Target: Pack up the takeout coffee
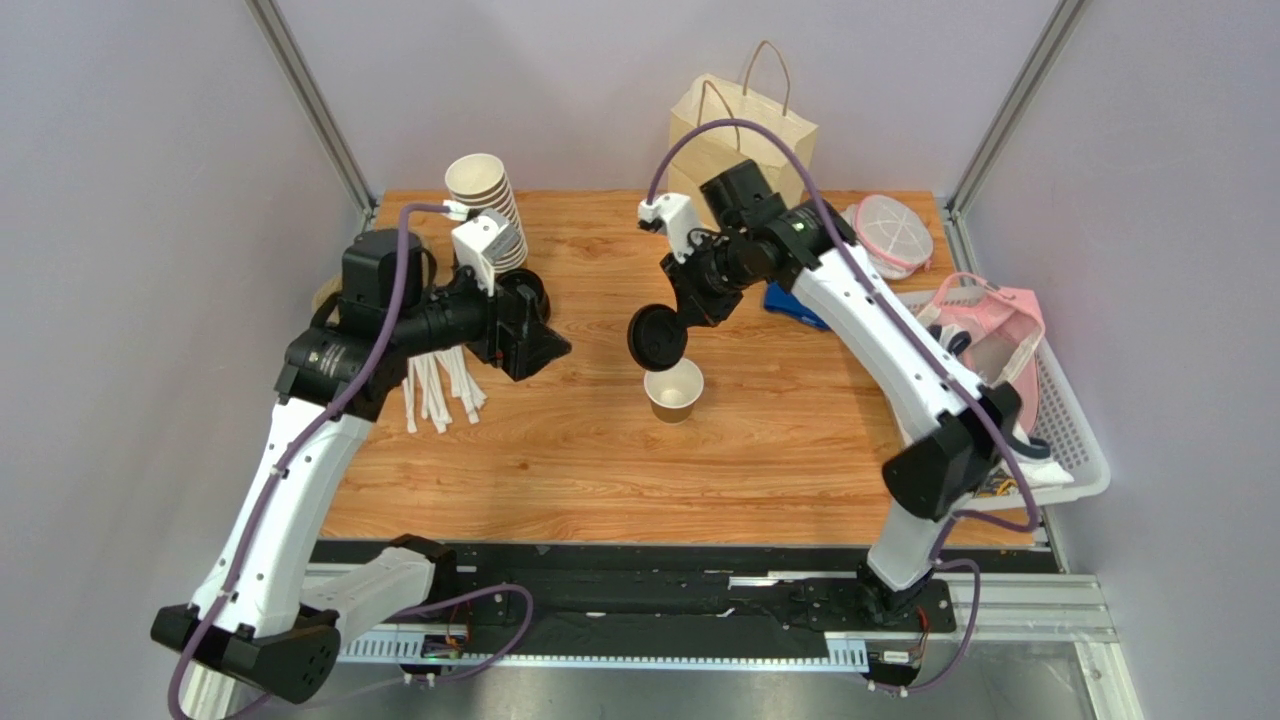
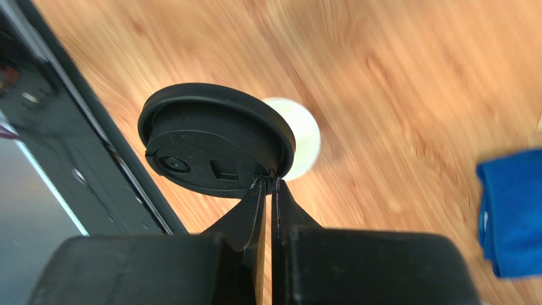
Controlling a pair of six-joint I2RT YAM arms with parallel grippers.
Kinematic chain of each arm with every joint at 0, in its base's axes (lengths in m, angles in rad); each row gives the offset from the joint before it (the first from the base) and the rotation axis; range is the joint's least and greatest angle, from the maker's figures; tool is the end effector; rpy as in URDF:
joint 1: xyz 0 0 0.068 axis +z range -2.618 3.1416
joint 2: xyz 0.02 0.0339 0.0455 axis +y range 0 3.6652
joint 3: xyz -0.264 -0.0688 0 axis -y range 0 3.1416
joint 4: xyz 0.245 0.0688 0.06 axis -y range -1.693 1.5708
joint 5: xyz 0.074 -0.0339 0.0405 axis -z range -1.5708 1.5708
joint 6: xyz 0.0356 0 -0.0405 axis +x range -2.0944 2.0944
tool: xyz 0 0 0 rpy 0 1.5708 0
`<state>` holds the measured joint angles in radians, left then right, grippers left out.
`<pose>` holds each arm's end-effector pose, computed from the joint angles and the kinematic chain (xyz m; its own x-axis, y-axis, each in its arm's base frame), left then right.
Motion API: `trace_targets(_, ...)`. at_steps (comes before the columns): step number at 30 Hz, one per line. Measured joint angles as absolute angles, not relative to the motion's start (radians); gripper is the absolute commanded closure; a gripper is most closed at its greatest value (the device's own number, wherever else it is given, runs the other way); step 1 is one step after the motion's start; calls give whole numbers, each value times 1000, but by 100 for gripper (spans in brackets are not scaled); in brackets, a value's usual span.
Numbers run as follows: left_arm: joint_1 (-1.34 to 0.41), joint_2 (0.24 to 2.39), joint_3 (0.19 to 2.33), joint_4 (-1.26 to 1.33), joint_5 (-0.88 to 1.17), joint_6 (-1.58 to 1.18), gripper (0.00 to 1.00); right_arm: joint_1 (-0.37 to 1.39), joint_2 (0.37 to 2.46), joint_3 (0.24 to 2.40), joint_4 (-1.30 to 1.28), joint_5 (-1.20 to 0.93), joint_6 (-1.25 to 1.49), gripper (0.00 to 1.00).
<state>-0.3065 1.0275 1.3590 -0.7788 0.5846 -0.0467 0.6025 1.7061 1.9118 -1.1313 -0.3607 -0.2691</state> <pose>0.1744 -0.0758 0.4311 -0.4458 0.1003 -0.8895 0.7060 0.6503 -0.2805 0.2794 0.2074 0.3981 -0.4471 -0.6095 -0.6547 -0.8547 0.5068 0.1120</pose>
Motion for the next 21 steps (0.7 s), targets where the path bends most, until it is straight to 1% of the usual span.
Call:
trace_targets(3,-307,1092,1361,-865,557,-13,1,601,1860,1994,-1264,-265,-342,100)
trace_targets(13,-307,1158,1346,-916,534,-33,1,601,1979,2123,-1338,-156,-395,100)
trace_targets(21,-307,1168,1320,-910,541,-57,1,601,2110,2239,-1346,-147,-421,100)
